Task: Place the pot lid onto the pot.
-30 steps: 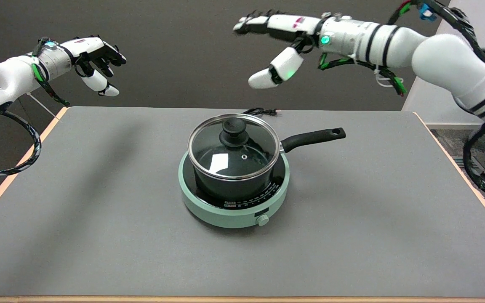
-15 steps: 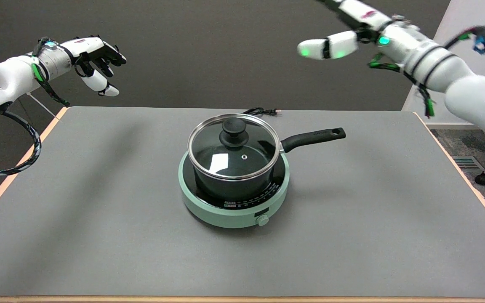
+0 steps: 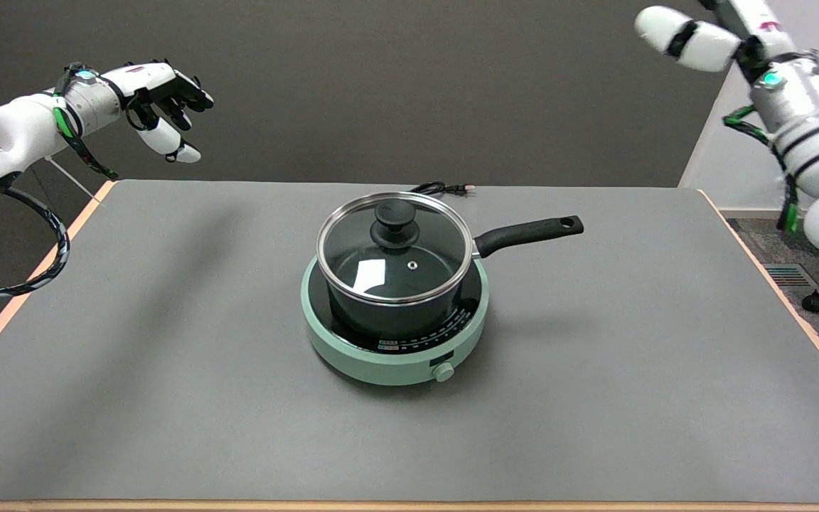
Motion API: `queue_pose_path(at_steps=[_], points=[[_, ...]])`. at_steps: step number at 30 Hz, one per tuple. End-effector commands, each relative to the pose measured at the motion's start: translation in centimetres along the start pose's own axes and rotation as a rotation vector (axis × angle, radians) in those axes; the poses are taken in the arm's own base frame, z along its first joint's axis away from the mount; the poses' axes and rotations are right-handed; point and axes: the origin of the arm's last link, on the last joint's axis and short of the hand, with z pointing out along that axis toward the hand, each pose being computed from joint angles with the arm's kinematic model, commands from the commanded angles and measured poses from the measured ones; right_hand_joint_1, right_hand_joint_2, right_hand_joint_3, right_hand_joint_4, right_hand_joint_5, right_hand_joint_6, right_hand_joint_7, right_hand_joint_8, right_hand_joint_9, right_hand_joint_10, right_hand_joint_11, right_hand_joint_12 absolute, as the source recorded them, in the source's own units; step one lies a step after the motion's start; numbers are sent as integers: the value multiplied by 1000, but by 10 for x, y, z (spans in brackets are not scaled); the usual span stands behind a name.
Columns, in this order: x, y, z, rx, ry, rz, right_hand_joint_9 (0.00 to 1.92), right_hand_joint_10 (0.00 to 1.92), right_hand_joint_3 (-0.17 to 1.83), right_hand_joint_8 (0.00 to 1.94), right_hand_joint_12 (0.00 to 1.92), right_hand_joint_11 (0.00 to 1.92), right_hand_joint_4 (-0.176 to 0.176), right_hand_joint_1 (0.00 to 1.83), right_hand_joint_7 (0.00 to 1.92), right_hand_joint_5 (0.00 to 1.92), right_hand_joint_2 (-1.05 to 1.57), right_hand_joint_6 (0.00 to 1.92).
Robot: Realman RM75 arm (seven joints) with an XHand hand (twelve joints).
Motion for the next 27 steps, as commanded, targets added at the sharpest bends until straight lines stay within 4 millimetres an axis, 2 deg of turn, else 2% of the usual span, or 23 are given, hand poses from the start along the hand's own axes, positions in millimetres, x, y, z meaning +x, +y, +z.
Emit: queue_pose_path(at_steps=[1,3,5,7,8,10,11,20,22,27], points=[[39,64,-44,-78,220,296,97,178,939,36,377,78,34,333,92,152,444,241],[38,64,-45,-75,227,307,197,231,938,142,508,124,31,275,164,249,490,191],[34,65,-47,-79,234,340,344,196,881,142,534,212,27,252,326,336,517,149],[30,68,-49,-96,249,431,379,305,975,207,624,231,22,218,399,358,561,214],[28,69,-50,-99,253,454,440,230,858,154,607,273,22,220,457,409,555,167],[22,71,-53,-103,267,510,477,267,873,170,654,296,20,176,514,440,572,187],[21,71,-54,-102,272,522,466,358,1005,231,692,294,19,138,507,432,580,232],[10,71,-68,-65,322,515,506,411,991,236,744,337,2,152,550,449,588,265],[10,69,-72,-44,347,506,548,310,797,163,756,336,-6,192,586,480,608,188],[3,67,-81,-16,378,499,532,313,719,199,761,320,-39,218,551,444,664,204]])
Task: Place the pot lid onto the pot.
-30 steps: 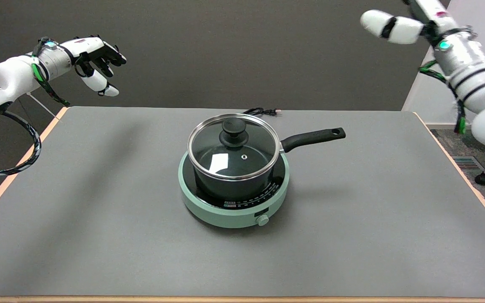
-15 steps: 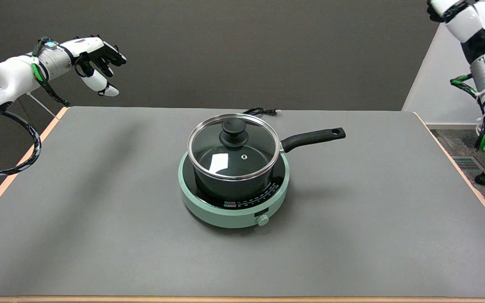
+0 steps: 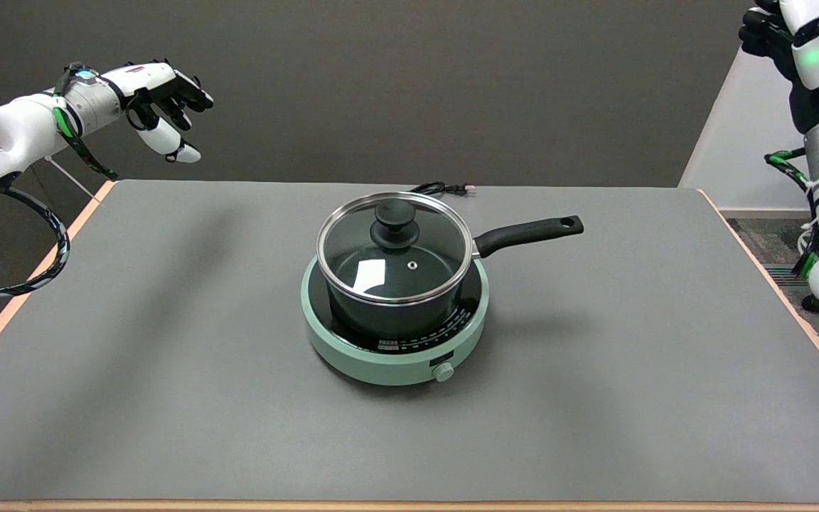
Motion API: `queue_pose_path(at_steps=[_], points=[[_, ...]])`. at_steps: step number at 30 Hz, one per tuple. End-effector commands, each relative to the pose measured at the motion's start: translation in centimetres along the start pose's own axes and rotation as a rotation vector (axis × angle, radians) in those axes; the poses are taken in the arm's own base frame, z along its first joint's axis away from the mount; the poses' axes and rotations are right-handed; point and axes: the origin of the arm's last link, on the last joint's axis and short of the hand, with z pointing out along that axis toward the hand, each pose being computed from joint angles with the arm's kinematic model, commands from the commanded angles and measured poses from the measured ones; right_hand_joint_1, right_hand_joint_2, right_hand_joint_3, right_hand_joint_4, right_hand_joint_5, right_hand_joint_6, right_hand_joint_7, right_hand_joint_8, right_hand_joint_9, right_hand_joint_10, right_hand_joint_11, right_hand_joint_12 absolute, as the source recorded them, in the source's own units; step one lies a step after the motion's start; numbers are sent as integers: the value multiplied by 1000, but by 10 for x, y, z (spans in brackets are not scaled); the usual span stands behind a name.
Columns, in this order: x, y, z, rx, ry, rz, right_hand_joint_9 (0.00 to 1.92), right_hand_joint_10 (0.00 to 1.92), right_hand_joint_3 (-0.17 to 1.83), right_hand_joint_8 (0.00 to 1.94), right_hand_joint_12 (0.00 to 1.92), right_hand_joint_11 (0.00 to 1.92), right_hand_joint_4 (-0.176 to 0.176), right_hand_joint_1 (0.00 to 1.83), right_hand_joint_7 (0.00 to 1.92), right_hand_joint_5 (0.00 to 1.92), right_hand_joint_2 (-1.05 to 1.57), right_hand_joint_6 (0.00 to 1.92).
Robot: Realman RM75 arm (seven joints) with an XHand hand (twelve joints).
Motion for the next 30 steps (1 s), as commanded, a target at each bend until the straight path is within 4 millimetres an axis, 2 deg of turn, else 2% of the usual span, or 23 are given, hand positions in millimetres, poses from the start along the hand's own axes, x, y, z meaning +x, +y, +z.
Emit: queue_pose_path(at_steps=[1,5,8,14,30], points=[[-3,13,-36,69,113,93,530,316,719,202,771,319,-47,231,549,440,670,204],[-7,17,-44,74,139,113,528,331,716,205,796,323,-61,254,549,436,679,204],[-9,17,-47,79,143,123,532,387,703,214,857,337,-84,272,558,437,688,206],[-14,16,-49,76,126,131,557,467,685,233,1025,387,-94,281,589,446,690,215],[-24,22,-57,46,83,135,530,455,682,240,1011,375,-105,304,552,436,692,214]])
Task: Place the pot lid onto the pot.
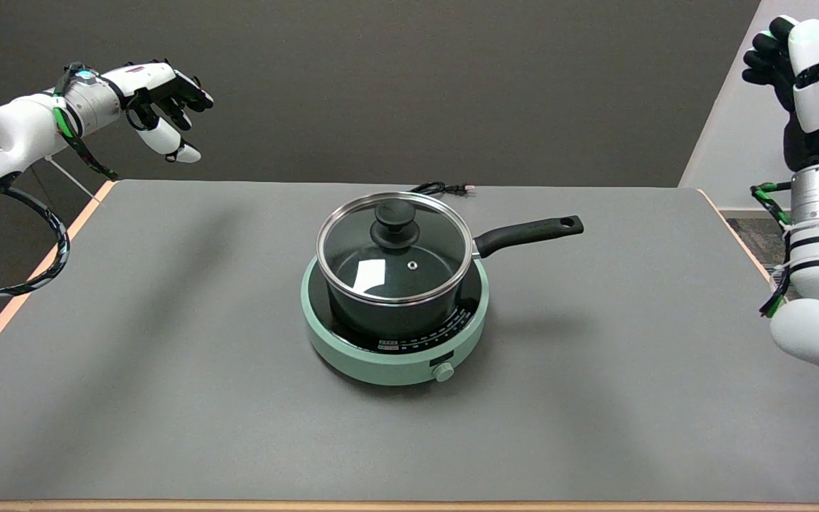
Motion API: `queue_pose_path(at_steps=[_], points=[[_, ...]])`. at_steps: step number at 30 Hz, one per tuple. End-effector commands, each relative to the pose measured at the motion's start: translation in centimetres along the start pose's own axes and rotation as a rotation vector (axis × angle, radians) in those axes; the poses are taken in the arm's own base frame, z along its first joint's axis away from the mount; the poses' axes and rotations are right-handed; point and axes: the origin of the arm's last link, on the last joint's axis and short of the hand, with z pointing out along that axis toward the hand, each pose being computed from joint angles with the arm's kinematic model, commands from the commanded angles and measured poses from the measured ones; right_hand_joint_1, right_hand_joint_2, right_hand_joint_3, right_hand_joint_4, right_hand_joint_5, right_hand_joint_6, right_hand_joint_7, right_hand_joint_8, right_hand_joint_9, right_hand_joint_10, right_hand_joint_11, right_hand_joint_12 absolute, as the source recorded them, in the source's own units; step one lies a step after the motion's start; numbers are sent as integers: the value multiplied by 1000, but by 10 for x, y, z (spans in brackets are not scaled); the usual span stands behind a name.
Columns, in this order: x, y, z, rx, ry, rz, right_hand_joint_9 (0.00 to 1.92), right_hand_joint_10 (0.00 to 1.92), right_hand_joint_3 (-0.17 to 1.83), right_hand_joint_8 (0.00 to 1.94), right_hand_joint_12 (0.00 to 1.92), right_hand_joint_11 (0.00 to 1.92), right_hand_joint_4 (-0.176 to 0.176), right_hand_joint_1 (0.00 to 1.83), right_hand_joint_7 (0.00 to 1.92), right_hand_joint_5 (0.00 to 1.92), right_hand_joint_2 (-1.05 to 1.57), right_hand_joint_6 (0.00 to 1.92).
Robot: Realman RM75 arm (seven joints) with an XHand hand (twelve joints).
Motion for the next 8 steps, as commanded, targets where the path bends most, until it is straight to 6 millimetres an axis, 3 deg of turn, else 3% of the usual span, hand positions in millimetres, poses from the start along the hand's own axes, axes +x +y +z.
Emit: queue_pose_path(at_steps=[1,8], points=[[-8,5,-14,-14,-17,18,527,453,682,240,1007,374,-106,305,550,435,692,214],[-11,1,-14,1,-22,26,519,447,686,240,990,368,-106,310,540,431,693,213]])
